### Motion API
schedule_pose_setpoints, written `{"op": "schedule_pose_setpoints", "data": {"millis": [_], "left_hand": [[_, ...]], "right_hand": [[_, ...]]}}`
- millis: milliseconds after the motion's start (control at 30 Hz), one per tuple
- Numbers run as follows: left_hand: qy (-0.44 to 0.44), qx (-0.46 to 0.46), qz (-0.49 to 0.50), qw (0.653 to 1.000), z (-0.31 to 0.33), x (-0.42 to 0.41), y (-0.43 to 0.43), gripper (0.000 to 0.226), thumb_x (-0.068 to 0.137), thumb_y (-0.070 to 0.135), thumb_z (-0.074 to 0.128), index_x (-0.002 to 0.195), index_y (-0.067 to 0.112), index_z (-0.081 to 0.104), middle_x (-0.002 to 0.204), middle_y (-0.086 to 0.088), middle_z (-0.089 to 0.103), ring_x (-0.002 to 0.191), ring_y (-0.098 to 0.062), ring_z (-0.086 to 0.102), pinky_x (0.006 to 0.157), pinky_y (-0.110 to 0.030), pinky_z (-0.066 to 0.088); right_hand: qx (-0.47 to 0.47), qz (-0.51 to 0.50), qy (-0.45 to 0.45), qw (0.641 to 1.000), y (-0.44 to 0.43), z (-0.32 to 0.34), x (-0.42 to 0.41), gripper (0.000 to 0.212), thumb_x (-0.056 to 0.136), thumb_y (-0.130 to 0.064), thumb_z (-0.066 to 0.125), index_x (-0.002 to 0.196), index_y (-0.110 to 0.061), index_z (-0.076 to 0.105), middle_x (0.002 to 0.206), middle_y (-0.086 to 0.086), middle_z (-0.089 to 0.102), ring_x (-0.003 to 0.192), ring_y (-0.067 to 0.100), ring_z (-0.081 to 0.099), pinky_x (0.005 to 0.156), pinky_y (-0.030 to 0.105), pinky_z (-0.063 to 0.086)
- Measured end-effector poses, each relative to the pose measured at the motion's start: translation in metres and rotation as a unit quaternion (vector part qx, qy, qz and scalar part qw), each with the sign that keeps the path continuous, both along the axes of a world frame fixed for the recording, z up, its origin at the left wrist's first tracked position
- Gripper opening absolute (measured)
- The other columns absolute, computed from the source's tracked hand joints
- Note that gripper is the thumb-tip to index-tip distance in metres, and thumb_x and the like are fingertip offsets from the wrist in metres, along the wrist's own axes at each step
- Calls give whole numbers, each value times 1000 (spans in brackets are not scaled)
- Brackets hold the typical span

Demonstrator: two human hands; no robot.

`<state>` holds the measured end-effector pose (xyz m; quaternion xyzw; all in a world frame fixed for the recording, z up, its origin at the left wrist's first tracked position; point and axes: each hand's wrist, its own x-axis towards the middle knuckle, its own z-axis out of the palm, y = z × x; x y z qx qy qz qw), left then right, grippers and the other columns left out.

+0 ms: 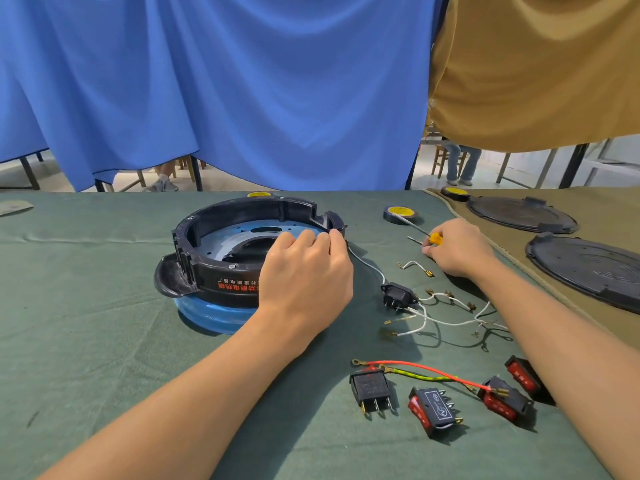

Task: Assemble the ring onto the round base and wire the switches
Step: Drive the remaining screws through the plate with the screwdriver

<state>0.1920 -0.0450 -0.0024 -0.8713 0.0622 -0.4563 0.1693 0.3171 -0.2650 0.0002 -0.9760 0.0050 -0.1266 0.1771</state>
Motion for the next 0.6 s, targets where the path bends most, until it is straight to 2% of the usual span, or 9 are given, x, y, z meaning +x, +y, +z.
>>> {"op": "schedule_pose_setpoints", "data": {"millis": [67, 133, 233, 333, 433, 533, 600], "left_hand": [[0, 0, -1, 1000, 0, -1, 0, 18, 74, 18, 67, 60, 19, 56, 48, 3, 50, 48, -20, 49, 52, -31, 31], [-2, -2, -3, 1000, 0, -1, 0, 19, 73, 18, 67, 59, 19, 55, 48, 3, 49, 48, -21, 49, 52, -31, 32], [-8, -11, -12, 1000, -1, -1, 1, 18, 72, 17, 68, 59, 18, 57, 47, 3, 49, 48, -21, 49, 51, -32, 34], [-10, -14, -17, 1000, -2, -2, 1, 15, 74, 17, 67, 61, 17, 60, 49, 2, 52, 48, -22, 51, 51, -32, 35], [-15, -19, -23, 999, -2, -3, 1, 14, 77, 17, 66, 64, 17, 61, 50, 1, 54, 50, -23, 53, 52, -32, 35], [-22, -22, -29, 999, -2, -3, 0, 14, 79, 18, 65, 65, 17, 62, 51, 0, 55, 50, -24, 54, 52, -31, 34], [-22, -21, -27, 999, -2, -3, 0, 15, 80, 18, 63, 65, 17, 62, 51, 1, 56, 50, -23, 54, 53, -31, 33]], "right_hand": [[-14, 17, -5, 1000, 4, 5, -5, 16, 86, -29, 69, 83, -13, 72, 87, 9, 67, 87, 27, 59, 77, 40, 55], [17, 59, -23, 998, 10, 14, -12, 16, 81, -24, 71, 77, -9, 71, 77, 8, 67, 75, 22, 59, 66, 36, 54], [82, 143, -31, 986, 25, 36, -28, 13, 75, -20, 74, 73, -7, 71, 70, -1, 64, 63, 8, 53, 51, 25, 40], [202, 225, 0, 953, 44, 51, -46, 7, 74, -13, 76, 71, -12, 70, 68, 3, 65, 56, 9, 48, 52, 22, 36], [322, 276, 33, 905, 62, 53, -56, 8, 74, -3, 73, 73, -7, 67, 65, 8, 58, 56, 13, 42, 43, 22, 30], [357, 290, 25, 888, 78, 47, -59, 8, 74, -2, 74, 75, -7, 67, 65, 6, 59, 54, 12, 43, 41, 20, 30], [339, 280, -1, 898, 84, 41, -58, 8, 75, -6, 74, 74, -11, 68, 60, -4, 59, 52, 6, 46, 46, 19, 35]]}}
